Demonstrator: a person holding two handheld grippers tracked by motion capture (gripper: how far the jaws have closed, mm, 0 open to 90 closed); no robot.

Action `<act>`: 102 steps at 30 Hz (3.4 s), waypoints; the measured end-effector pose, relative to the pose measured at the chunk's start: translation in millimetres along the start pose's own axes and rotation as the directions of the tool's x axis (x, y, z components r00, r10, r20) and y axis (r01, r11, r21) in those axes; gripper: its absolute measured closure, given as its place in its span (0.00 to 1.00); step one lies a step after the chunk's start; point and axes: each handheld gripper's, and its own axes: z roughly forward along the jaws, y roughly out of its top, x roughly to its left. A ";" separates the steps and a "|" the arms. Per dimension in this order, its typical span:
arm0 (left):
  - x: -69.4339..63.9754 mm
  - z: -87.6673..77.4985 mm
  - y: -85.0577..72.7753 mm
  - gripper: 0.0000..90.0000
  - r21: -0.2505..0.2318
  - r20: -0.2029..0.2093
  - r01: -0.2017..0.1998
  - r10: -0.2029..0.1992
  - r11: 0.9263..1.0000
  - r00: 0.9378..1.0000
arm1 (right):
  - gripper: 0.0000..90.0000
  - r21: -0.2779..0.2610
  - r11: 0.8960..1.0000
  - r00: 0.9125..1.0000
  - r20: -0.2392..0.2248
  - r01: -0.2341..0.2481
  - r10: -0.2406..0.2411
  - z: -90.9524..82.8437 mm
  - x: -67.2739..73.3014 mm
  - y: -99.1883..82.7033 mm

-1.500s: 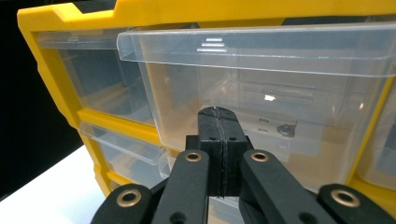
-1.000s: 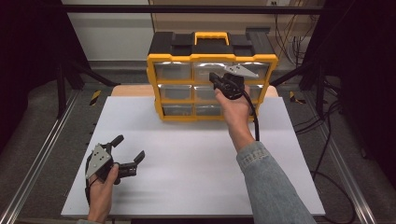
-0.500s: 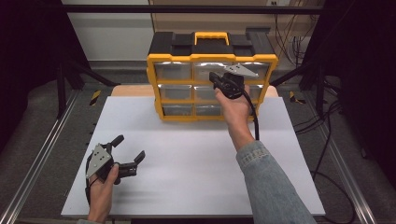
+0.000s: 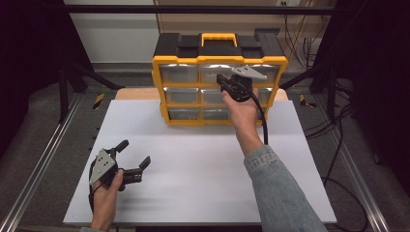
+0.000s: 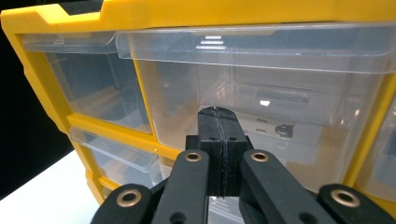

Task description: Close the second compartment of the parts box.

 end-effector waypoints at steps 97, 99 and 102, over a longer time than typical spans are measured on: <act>-1.9 4.2 -3.1 0.01 0.014 0.008 0.003 -0.003 1.000 1.000 | 1.00 -0.003 1.000 1.000 0.009 0.010 -0.010 -10.0 -10.7 1.4; -1.8 4.2 -3.1 0.01 0.017 0.009 0.000 0.000 1.000 1.000 | 1.00 -0.005 1.000 1.000 0.003 0.018 -0.018 -14.7 -10.7 1.6; -1.8 4.0 -3.1 0.01 0.015 0.007 0.002 -0.002 1.000 1.000 | 1.00 -0.006 1.000 1.000 -0.002 0.023 -0.023 -18.7 -11.0 0.9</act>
